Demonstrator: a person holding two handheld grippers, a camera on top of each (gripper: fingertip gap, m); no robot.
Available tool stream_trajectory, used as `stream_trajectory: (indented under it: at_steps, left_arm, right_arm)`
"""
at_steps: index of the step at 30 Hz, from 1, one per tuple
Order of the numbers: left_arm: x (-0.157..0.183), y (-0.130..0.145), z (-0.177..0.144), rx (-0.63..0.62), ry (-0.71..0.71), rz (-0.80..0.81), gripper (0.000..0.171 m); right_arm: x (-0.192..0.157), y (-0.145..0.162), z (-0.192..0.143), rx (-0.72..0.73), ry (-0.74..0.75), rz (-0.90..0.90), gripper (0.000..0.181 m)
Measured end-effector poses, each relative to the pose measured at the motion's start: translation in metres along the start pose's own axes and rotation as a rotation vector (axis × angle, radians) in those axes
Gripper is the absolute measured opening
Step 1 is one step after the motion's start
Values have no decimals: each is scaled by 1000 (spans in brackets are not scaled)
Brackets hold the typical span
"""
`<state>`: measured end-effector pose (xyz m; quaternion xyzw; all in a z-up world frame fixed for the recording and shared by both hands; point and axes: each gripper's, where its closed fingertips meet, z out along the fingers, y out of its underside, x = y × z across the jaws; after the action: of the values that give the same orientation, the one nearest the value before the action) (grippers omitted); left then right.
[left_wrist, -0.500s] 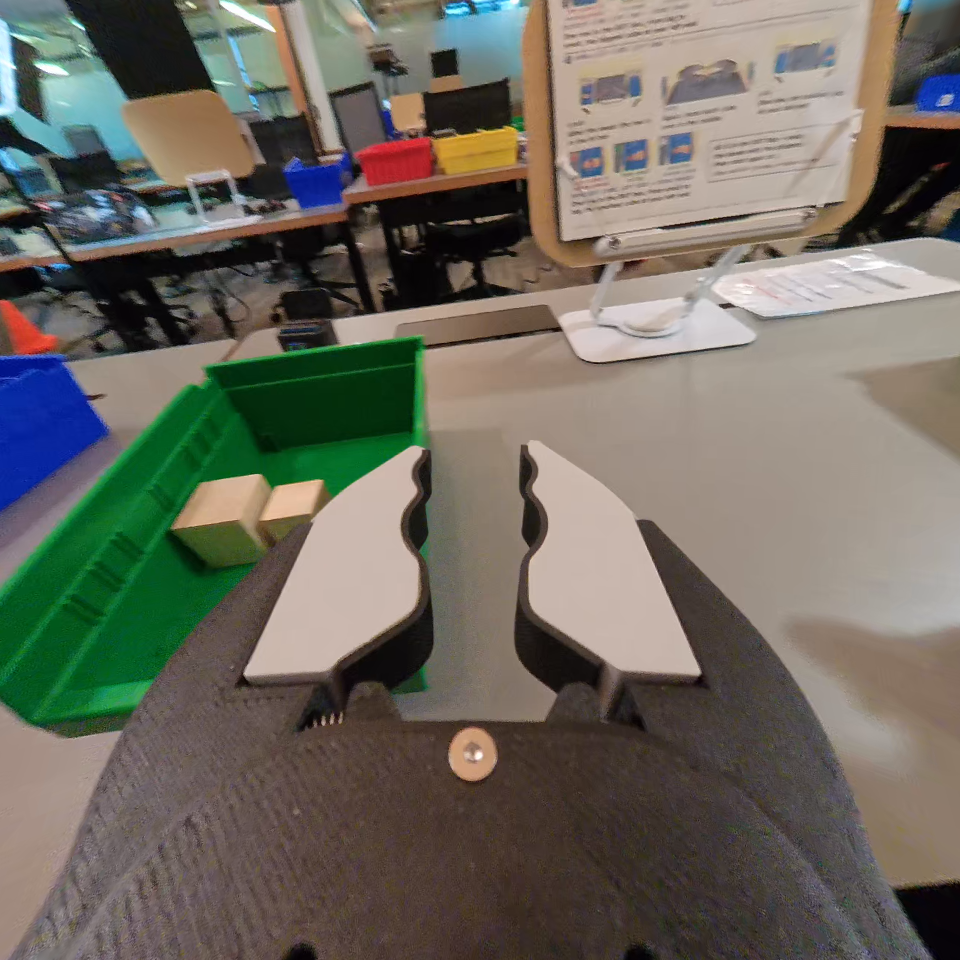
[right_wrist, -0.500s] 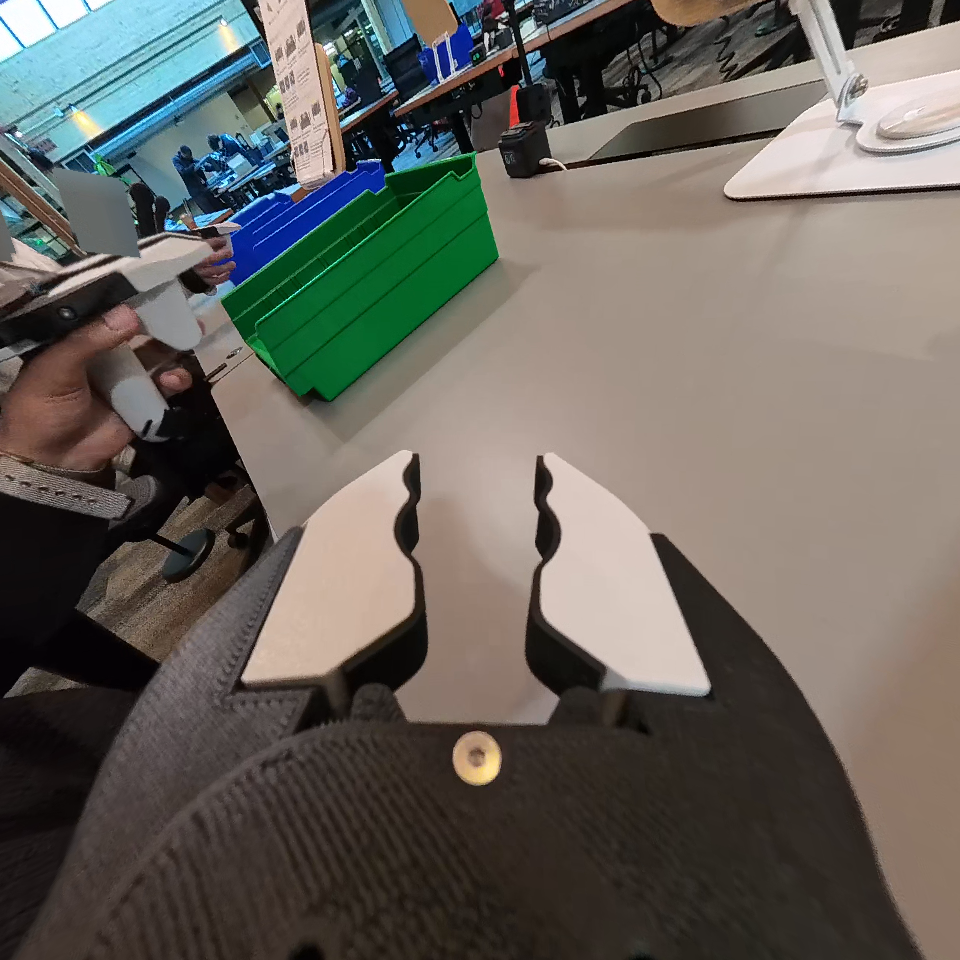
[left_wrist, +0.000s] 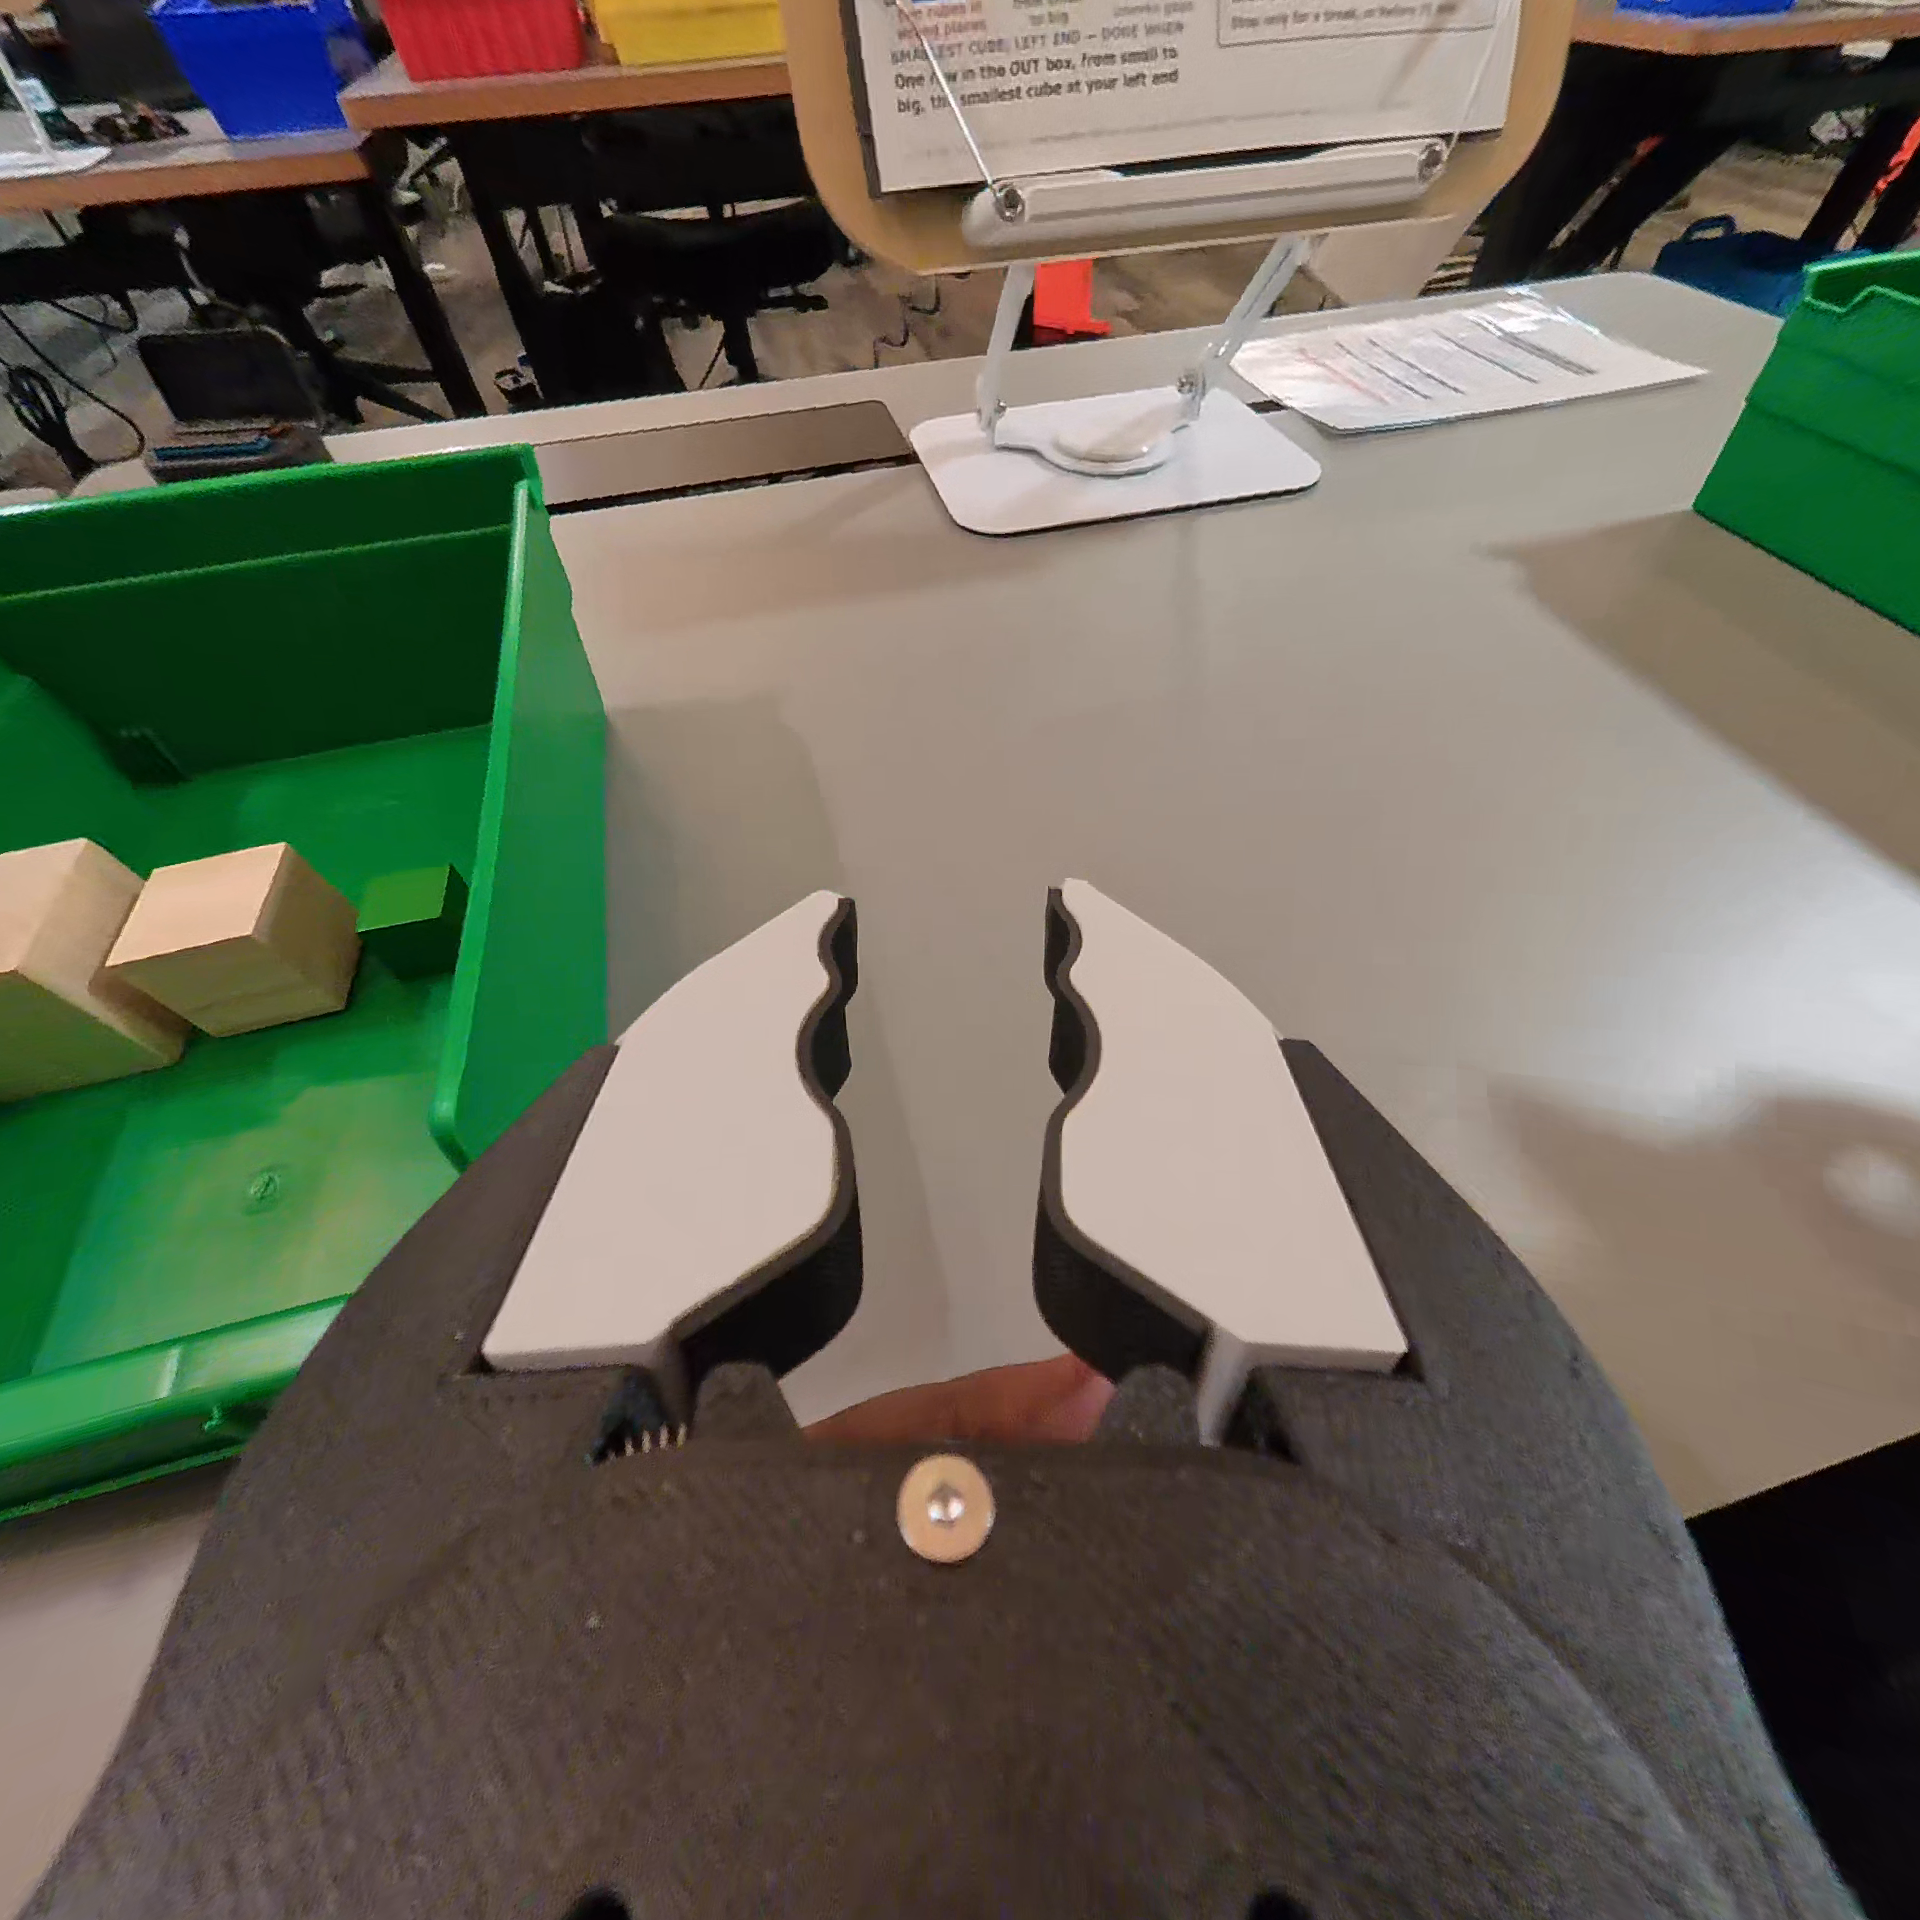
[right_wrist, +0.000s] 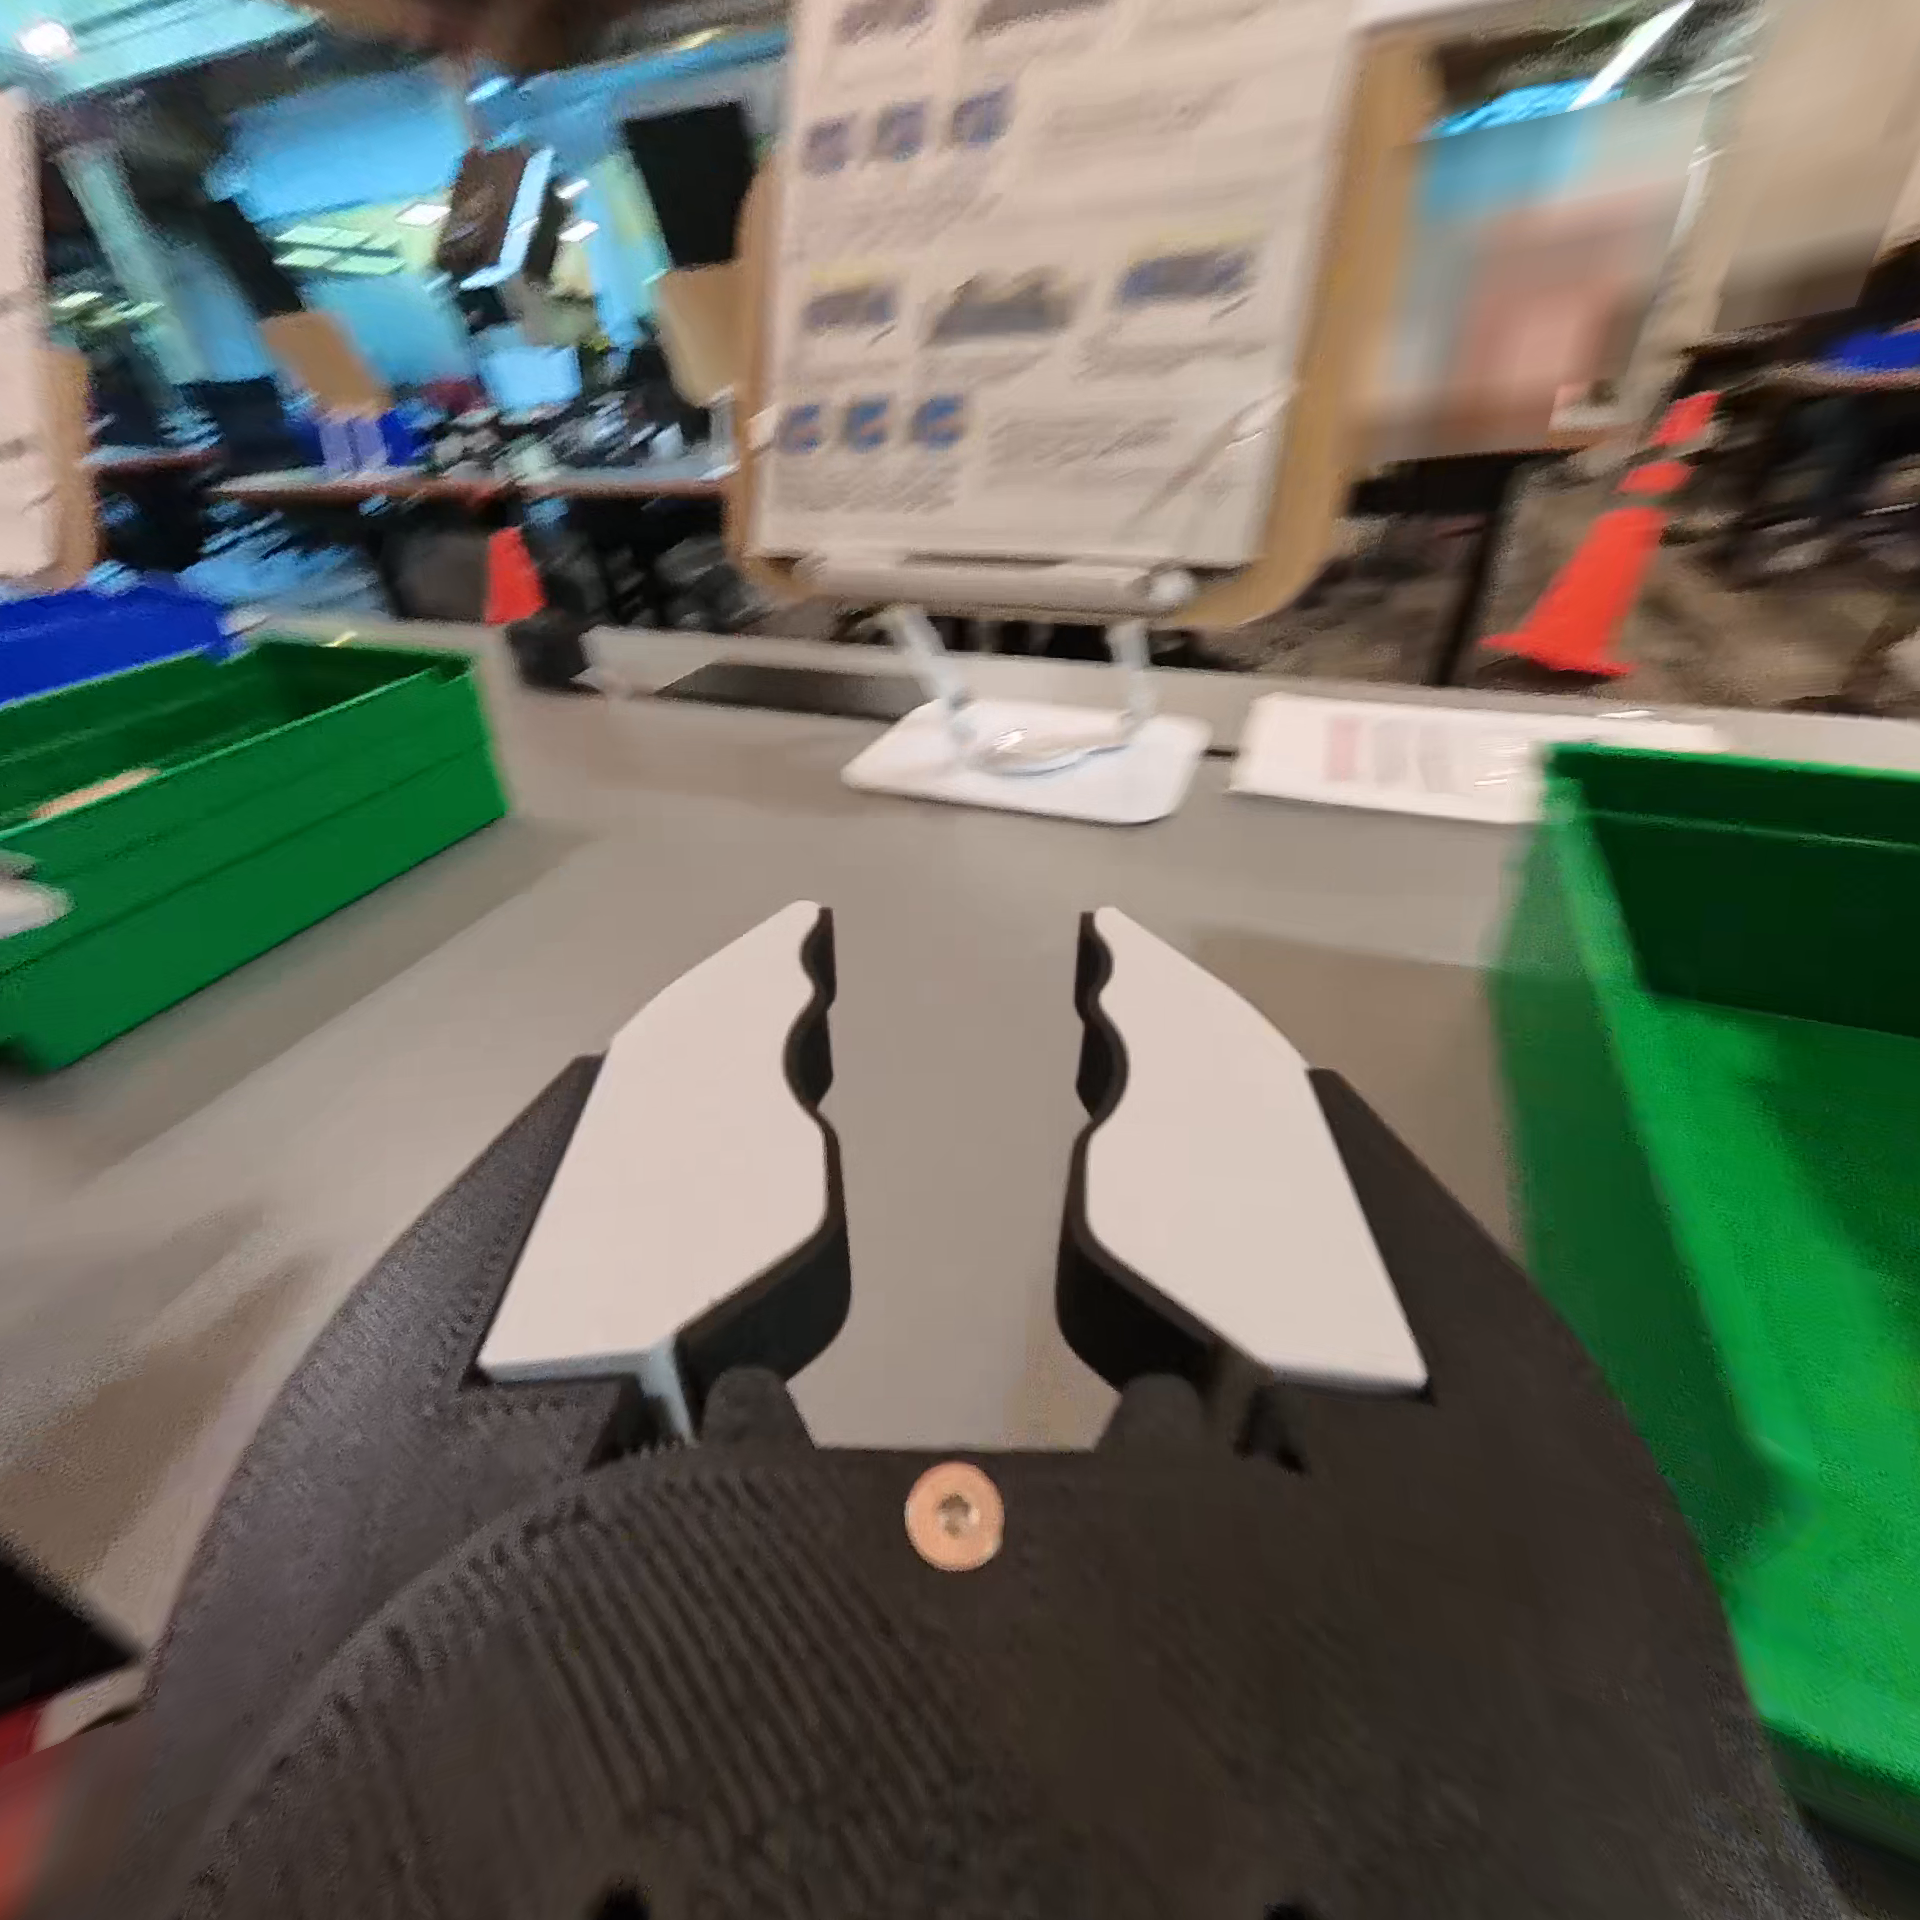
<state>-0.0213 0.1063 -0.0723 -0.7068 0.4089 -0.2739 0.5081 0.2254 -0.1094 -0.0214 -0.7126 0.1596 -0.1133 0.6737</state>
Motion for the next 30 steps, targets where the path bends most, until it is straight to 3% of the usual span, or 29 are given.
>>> stream_trajectory:
  at_steps: [3, 7, 10, 15, 20, 30]
  left_arm:
    - [-4, 4, 2, -10, 16, -52, 36]
    - [-5, 8, 6, -25, 42, -109, 36]
    - [-3, 10, 8, -34, 64, -141, 36]
    - [2, 12, 11, -47, 88, -144, 35]
    - [4, 15, 11, -61, 104, -140, 35]
    - [2, 17, 12, -69, 103, -140, 35]
  right_arm:
    - [64, -8, -32, 22, 192, 3, 50]
    - [120, 11, -68, -74, 327, 41, 56]
    - [127, 37, -69, -202, 309, 57, 56]
    - [136, 75, -57, -400, 353, -126, 46]
    - [137, 89, -50, -453, 317, -90, 4]
    - [129, 87, -64, -503, 332, -82, 3]
